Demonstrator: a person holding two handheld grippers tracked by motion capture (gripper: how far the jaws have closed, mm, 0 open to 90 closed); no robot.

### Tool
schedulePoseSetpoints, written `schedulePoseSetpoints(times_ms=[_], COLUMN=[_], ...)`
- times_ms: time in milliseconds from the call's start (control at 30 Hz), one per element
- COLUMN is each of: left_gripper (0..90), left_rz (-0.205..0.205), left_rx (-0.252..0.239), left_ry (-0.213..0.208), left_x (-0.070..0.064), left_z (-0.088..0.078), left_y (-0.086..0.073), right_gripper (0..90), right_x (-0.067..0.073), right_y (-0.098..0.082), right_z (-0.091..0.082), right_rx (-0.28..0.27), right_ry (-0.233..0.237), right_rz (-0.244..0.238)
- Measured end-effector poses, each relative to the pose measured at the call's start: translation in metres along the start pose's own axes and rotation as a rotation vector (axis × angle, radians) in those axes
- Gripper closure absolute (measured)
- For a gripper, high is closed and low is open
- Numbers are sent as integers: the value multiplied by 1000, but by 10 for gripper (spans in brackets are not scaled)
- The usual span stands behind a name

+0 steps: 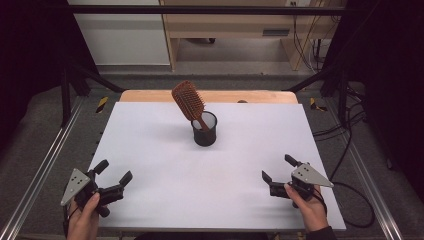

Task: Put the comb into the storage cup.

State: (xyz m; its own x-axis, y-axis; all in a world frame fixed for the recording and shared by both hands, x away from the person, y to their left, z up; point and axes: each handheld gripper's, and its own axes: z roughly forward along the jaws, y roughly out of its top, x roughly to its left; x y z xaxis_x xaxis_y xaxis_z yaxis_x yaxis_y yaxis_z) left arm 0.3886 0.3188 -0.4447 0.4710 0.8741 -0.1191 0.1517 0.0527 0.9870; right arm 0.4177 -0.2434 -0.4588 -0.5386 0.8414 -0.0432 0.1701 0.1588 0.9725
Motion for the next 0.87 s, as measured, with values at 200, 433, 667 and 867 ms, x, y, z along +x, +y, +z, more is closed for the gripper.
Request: schedulePoseSetpoints(times_ms=[200,433,667,867], left_gripper=[17,17,17,18], left_rz=[4,34,97,122], left_rx=[-16,-24,-35,-36], left_ry=[-15,-10,47,50], left_x=[-8,-15,-15,-17], left_z=[-5,-10,-13,-8], left_y=[1,1,5,7], right_gripper=[34,35,35,36], right_x=[4,6,11,15], right_y=[0,1,2,1], right_z=[3,4,7,13], right_rx=[3,-4,-10,14], right_ry=[24,38,59,81], right_rz=[0,8,9,-8])
